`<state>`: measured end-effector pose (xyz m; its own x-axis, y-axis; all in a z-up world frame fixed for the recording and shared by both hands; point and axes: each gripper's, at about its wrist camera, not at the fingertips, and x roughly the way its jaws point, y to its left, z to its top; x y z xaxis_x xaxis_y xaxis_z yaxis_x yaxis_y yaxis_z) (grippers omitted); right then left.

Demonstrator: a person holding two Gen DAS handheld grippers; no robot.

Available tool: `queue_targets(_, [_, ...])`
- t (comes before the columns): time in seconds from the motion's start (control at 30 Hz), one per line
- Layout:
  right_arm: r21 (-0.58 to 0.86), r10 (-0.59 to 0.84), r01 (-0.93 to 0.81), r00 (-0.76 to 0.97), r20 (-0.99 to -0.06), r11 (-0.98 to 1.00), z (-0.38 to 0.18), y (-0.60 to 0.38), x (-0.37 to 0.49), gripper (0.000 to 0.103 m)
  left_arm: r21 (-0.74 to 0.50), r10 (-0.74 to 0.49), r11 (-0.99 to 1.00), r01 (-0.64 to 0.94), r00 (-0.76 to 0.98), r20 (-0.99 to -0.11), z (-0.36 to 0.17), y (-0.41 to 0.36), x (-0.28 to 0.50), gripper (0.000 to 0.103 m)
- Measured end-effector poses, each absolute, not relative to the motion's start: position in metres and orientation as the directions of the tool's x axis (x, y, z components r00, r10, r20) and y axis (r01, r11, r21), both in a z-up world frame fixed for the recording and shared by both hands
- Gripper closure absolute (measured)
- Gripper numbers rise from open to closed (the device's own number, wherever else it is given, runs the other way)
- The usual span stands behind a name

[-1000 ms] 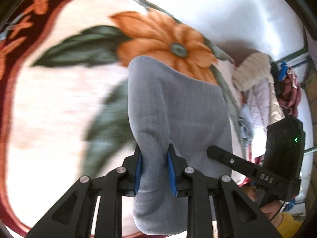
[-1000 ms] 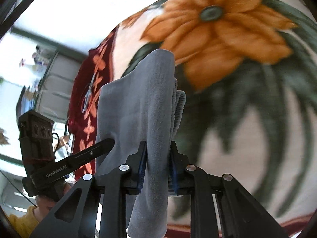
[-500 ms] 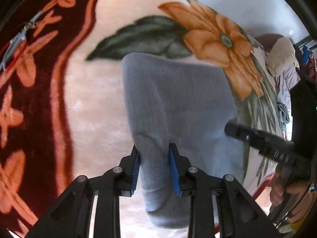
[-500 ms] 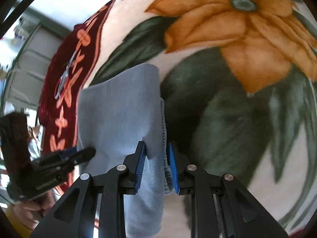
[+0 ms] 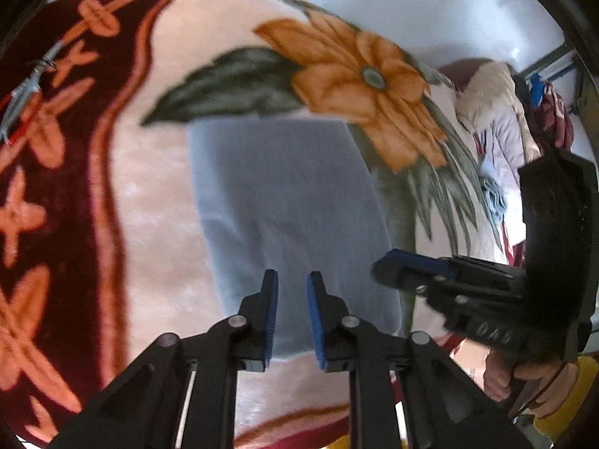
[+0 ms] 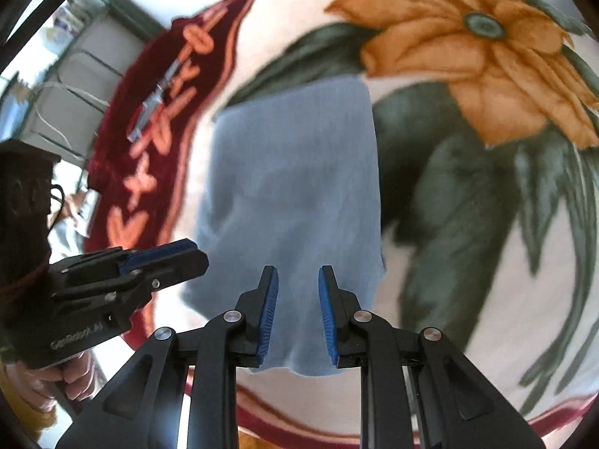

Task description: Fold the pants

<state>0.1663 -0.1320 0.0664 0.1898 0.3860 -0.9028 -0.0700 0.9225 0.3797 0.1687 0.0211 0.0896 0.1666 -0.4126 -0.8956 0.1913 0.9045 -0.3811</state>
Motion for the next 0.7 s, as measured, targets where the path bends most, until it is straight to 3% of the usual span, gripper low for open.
queue_targets(0.2, [0.341,0.345,-0.054,0.162,-0.925,0.939,0.040,-0.134,0.164,0.085,-0.365,-0.382,0.919,0.146,0.109,-0.918,0.047,0.021,0.156,0.088])
queue_targets(0.5, [0.312,0.316,-0.050,0.182,-0.931,0.949,0.062,-0.128,0.160,0.083,-0.354,-0.362,0.931,0.085,0.130,-0.923,0.056,0.022,0.158,0.086])
queue_targets(0.57, [0.299,0.303,-0.052,0.195,-0.933,0.953,0.069,-0.127,0.156,0.078,-0.339,-0.346,0.938,0.074,0.136,-0.928,0.061,0.024,0.157,0.081])
queue_targets(0.63, [0.284,0.289,-0.052,0.212,-0.934,0.957,0.075,-0.126,0.152,0.070,-0.319,-0.326,0.945,0.065,0.144,-0.934,0.067,0.023,0.154,0.067])
queue_targets(0.7, [0.272,0.278,-0.057,0.225,-0.934,0.961,0.081,-0.125,0.146,0.068,-0.297,-0.304,0.953,0.063,0.156,-0.940,0.072,0.023,0.151,0.057])
